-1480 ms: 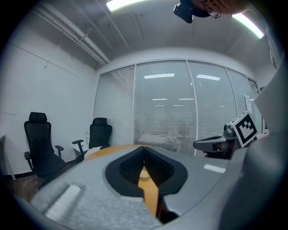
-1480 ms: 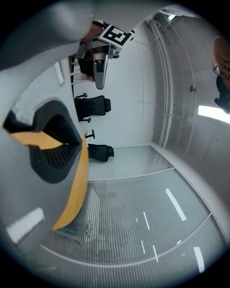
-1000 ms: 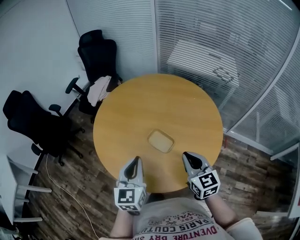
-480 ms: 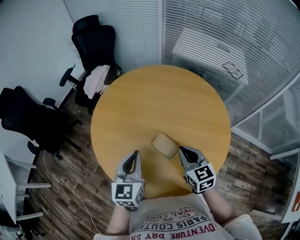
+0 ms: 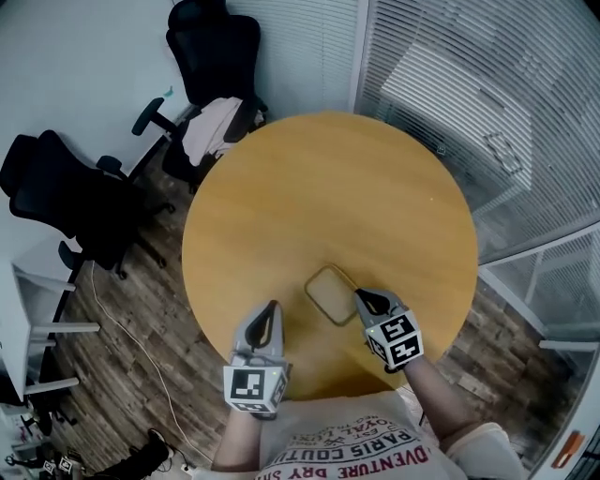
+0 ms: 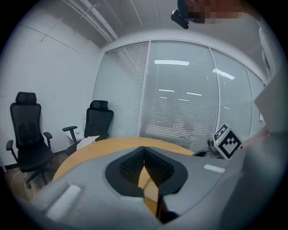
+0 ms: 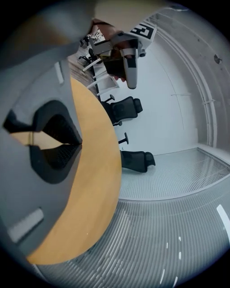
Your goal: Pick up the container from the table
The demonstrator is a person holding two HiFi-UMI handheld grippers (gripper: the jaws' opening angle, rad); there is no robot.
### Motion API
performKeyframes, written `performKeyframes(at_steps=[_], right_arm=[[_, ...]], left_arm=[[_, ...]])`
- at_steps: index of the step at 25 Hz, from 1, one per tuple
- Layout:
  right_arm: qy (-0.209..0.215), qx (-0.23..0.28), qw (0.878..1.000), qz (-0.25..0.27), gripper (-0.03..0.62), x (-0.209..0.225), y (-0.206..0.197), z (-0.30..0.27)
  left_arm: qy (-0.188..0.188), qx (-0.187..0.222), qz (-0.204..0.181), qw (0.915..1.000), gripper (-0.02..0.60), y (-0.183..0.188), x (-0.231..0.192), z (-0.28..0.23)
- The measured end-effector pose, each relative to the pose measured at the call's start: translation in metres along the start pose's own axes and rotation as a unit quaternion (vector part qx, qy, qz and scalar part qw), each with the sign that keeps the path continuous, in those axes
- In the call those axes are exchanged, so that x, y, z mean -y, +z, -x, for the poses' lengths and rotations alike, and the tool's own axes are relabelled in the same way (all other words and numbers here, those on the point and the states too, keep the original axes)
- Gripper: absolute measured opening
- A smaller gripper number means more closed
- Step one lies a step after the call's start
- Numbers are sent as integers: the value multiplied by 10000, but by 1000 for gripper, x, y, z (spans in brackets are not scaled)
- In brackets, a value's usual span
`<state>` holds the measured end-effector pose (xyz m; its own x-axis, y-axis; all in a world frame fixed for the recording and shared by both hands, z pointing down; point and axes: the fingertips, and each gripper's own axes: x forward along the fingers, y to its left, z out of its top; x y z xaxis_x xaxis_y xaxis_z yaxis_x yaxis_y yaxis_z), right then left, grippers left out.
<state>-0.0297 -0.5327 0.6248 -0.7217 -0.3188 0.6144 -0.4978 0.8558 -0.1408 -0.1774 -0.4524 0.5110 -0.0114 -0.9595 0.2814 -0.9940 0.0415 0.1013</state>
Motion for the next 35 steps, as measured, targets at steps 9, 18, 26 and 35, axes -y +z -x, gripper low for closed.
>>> performKeyframes(at_steps=[9,18,26,35], right_arm=[[233,-1435,9893,81,97,28,-56,-63],[227,-2197,9752,162,97,37,-81,-102],[209,-2432,9697,56,31,41,-96,-121],[76,-2377,9713,-75,9,39,-85,-118]], left_arm=[[279,-495,40,9984,6,-38,3,-15],[619,-711,237,9953,6,-55,-15,-18],[771,-925,319,9922,6,-72,-27,-20],[722,-935,459,9919,6,-72,-35,-17]])
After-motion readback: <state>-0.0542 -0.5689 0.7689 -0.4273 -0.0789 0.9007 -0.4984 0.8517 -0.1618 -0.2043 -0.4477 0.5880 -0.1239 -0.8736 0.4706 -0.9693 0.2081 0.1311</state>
